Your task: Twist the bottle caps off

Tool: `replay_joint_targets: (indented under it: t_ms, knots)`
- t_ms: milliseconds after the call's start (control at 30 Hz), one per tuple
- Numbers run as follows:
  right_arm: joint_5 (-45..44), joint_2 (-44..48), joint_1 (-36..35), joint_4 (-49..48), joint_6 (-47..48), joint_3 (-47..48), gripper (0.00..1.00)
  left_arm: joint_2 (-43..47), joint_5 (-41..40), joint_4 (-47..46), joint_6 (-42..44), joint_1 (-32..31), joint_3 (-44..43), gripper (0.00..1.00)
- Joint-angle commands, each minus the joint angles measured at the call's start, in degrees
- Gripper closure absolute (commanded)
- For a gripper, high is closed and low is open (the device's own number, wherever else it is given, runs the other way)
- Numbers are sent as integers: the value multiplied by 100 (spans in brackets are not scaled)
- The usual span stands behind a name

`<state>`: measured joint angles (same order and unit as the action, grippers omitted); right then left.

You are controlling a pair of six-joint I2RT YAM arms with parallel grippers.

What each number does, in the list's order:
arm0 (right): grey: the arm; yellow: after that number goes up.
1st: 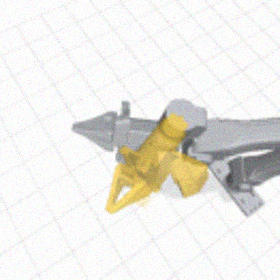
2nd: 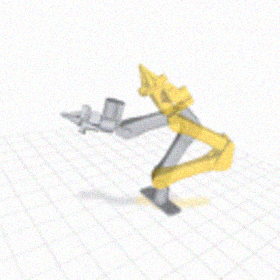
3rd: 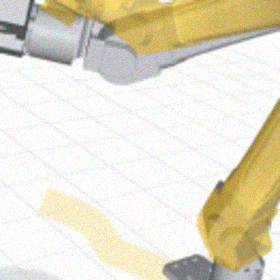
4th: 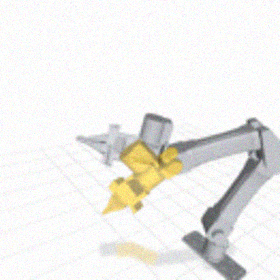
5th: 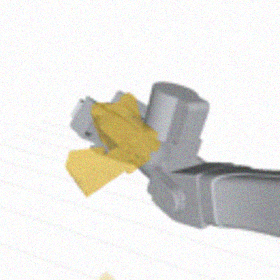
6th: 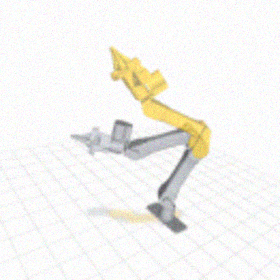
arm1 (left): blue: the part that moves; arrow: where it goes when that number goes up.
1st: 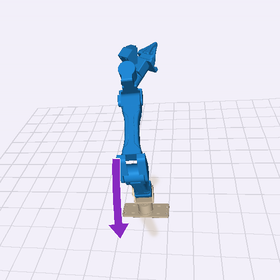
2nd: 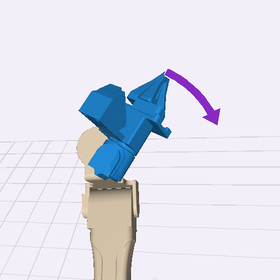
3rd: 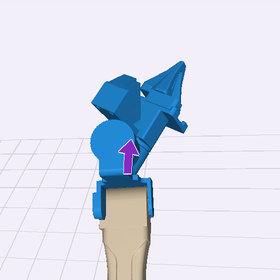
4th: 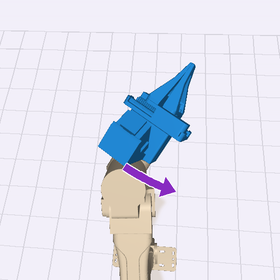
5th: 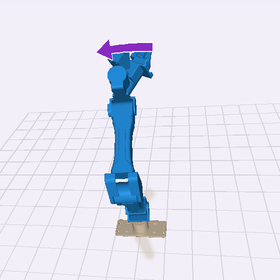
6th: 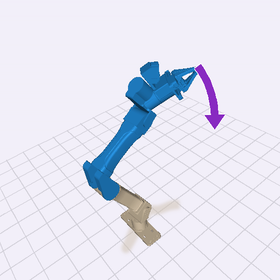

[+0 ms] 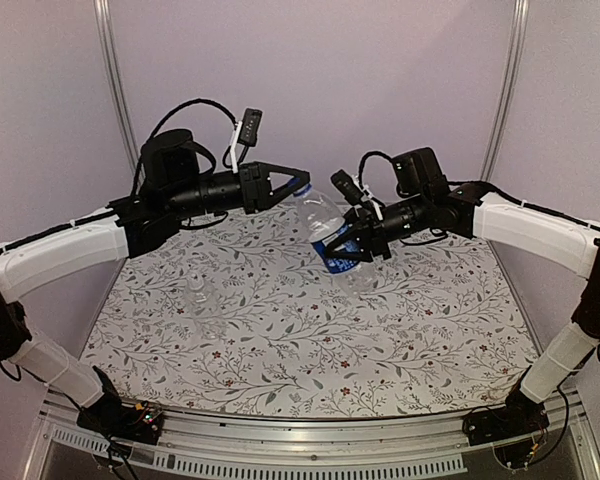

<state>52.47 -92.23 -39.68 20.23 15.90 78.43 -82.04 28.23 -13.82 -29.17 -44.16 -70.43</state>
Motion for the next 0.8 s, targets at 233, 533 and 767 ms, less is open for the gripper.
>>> replay_joint_targets:
  t_ms: [233, 533, 767]
  knots:
    - [-414, -102, -48, 141, -112, 93, 62, 370, -2352, 900, -174, -441, -310, 83]
    - [-364, -98, -44, 147, -104, 94, 63, 309, -1947, 657, 238, -429, -253, 51]
    - [-246, -90, -48, 148, -67, 84, 63, 424, -1810, 586, 626, -392, -222, 25]
